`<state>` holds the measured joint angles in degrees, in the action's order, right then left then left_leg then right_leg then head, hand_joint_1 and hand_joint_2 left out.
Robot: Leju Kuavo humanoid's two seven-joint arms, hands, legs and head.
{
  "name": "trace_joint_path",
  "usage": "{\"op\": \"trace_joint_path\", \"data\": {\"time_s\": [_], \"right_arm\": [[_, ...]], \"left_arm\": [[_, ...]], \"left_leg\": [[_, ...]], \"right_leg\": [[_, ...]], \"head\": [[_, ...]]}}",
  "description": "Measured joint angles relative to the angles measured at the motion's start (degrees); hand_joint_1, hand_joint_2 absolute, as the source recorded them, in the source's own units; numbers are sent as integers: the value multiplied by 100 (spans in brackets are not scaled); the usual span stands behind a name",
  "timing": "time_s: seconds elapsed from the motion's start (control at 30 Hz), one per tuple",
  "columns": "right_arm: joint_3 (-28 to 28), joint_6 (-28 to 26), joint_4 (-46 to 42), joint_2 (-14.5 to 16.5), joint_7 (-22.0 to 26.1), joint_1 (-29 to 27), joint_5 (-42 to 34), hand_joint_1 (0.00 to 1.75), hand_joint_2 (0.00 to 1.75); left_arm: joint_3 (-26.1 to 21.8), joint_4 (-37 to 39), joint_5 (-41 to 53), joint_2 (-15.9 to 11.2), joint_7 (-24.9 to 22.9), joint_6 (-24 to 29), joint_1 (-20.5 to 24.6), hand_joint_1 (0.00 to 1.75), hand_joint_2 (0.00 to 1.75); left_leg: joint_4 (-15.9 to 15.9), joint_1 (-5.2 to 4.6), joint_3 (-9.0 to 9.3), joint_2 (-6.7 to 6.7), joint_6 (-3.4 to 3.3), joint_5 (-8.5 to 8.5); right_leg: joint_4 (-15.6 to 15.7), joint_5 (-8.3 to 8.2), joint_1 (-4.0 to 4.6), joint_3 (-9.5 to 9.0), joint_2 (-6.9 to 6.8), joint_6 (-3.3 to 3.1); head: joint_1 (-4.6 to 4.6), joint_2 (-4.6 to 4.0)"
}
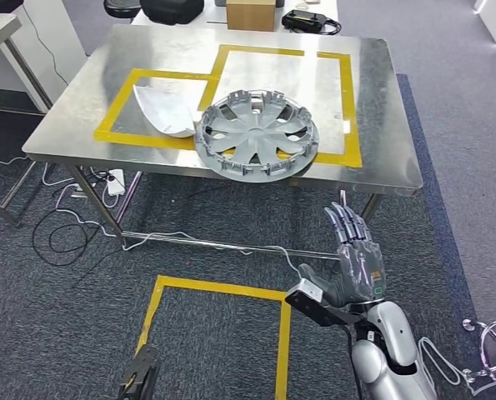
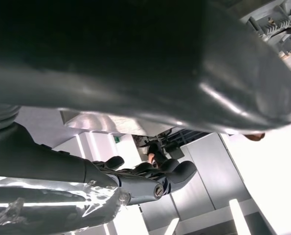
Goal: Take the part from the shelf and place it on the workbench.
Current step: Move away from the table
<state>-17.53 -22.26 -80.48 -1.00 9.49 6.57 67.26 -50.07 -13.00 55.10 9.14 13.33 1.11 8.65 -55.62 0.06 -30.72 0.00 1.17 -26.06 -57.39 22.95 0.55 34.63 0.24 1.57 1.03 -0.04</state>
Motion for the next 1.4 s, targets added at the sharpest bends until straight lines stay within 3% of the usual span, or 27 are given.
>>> {"op": "trace_joint_path", "data": {"time_s": [0.33, 0.57, 0.63, 0.7, 0.77, 0.97, 1.13, 1.3, 1.4], "right_arm": [[170, -20, 0, 109, -31, -157, -129, 0, 0], [1020, -53, 144, 321, 230, -557, -933, 0, 0], [1362, -72, 304, 387, 386, -636, -1055, 0, 0], [1623, -79, 431, 443, 460, -687, -1123, 0, 87], [1827, -36, 535, 513, 480, -703, -1280, 0, 175], [2740, 81, 1298, 734, 811, -665, -1830, 0, 175], [4193, 151, 2974, 864, 1411, -546, -2053, 0, 175], [5263, 385, 4483, 917, 1522, -511, -1990, 0, 175], [5594, 428, 5033, 943, 1508, -474, -1947, 0, 175]], "left_arm": [[-1, 0, -43, 0, -5, 30, -28, 0, 0], [-36, 0, -109, 0, 70, 125, -129, 0, 0], [-62, 0, -105, 0, 75, 133, -157, 0, 87], [-90, 0, -103, -1, 77, 136, -172, 0, 175], [-112, 0, -102, -1, 77, 148, -176, 0, 175], [-158, 0, -73, 1, 180, 276, -221, 0, 175], [-267, -1, -49, 19, 453, 570, -258, 0, 175], [-360, -4, -56, 15, 508, 569, -269, 0, 175], [-424, -4, -89, 13, 508, 530, -270, 0, 44]], "left_leg": [[-1, -10, -19, 0, -14, 24], [-1, -11, -27, -1, -14, 24], [-1, -11, -31, -1, -15, 24], [-1, -11, -35, -1, -15, 24], [-1, -11, -36, -1, -15, 24], [-1, -11, -36, -2, -16, 26], [-1, -12, -40, -7, -16, 25], [-1, -11, -46, -7, -15, 22], [-1, -11, -52, -7, -15, 23]], "right_leg": [[1, -34, -9, 14, -4, 2], [2, -34, -10, 21, -6, 2], [3, -34, -11, 23, -6, 2], [3, -35, -11, 28, -6, 2], [3, -35, -11, 31, -5, 1], [4, -36, -11, 32, -7, 1], [4, -35, -11, 31, -16, 1], [4, -34, -11, 36, -16, 0], [4, -34, -10, 40, -15, -1]], "head": [[-1, 0], [-1, 0], [-2, 0], [-1, 0], [-1, 0], [-1, 0], [-2, 0], [-1, 0], [-1, 0]]}}
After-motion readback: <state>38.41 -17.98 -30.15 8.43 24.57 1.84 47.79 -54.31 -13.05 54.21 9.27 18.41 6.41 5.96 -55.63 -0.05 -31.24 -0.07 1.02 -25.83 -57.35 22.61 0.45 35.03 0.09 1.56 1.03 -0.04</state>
